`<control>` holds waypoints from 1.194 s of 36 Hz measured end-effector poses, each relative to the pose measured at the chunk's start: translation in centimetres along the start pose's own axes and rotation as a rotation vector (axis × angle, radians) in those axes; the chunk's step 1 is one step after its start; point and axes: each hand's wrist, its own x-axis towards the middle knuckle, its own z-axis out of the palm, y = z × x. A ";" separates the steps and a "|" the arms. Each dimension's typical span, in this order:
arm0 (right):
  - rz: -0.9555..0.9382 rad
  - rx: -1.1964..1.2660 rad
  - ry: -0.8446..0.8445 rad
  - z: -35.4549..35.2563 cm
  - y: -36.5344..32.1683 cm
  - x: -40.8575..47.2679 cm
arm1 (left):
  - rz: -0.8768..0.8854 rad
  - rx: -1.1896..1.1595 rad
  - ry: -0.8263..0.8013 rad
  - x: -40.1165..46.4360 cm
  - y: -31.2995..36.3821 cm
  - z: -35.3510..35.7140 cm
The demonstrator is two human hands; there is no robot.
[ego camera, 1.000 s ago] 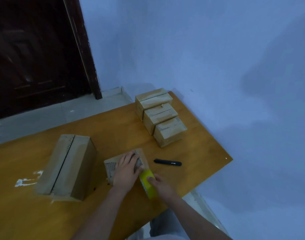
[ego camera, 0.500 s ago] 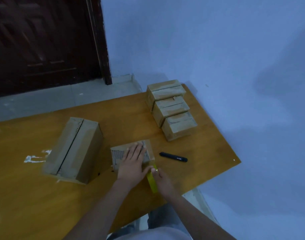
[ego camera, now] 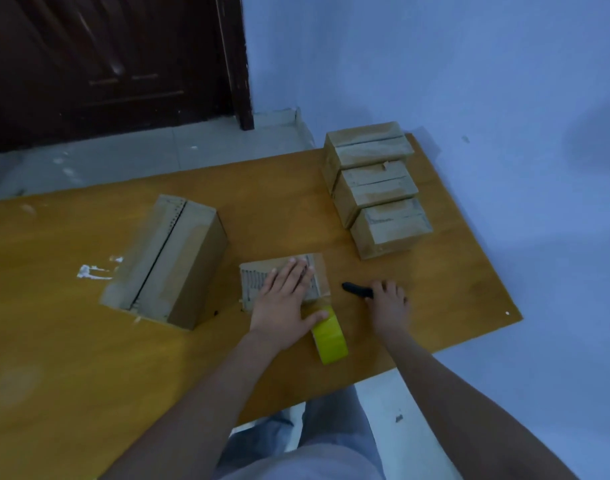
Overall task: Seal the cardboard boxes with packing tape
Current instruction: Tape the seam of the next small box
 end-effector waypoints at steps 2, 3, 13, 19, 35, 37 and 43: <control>-0.045 -0.042 0.021 0.3 0.5 -0.2 | 0.002 0.005 0.004 0.0 0.0 0.0; -0.067 -0.048 0.028 0.4 0.7 -0.3 | 0.003 0.007 0.006 0.0 0.0 0.1; -0.454 0.292 0.176 -2.6 2.9 -4.4 | 0.019 0.017 0.015 -0.1 -0.1 0.3; -0.608 0.168 0.275 -4.0 2.2 -5.6 | 0.022 0.015 0.009 -0.1 0.0 -0.1; -0.505 0.049 0.249 -4.4 1.2 -4.6 | 0.018 0.030 0.002 -0.2 0.1 -0.1; -0.377 0.058 0.141 -4.2 1.8 -4.0 | 0.016 0.019 0.003 -0.2 0.1 -0.1; -0.140 0.132 -0.011 -2.2 1.4 -2.3 | 0.012 0.028 -0.003 -0.2 0.1 -0.1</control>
